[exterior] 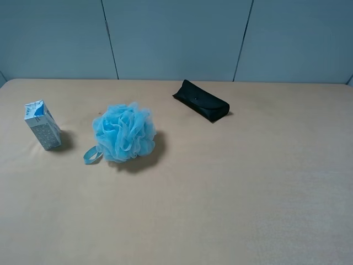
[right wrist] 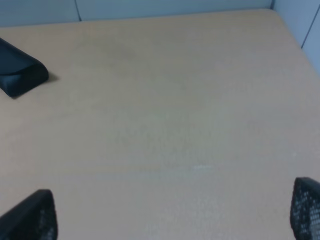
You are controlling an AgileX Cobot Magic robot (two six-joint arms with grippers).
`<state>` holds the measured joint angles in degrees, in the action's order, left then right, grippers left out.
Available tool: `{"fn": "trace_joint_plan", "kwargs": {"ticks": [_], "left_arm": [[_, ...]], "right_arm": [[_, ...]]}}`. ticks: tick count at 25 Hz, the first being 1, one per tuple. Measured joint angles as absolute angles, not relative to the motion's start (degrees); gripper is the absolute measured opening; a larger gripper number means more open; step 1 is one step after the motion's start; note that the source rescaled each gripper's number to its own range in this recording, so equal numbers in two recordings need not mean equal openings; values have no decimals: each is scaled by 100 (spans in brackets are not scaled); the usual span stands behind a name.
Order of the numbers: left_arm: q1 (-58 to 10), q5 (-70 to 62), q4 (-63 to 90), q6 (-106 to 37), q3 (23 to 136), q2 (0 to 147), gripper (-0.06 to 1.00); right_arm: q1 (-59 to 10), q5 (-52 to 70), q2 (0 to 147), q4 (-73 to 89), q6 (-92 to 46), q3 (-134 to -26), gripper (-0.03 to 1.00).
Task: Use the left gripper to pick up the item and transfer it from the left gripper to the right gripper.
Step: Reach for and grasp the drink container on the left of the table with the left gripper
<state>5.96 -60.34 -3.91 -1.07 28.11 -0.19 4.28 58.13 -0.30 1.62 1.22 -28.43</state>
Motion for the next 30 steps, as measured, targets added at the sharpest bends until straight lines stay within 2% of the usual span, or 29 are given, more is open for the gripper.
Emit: {"fn": "trace_joint_plan", "kwargs": {"ticks": [30], "left_arm": [[596,-6046,-391,-107,2881,-19,95]], "right_arm": [[428,5813,-30,162,122,-2843,100]]}}
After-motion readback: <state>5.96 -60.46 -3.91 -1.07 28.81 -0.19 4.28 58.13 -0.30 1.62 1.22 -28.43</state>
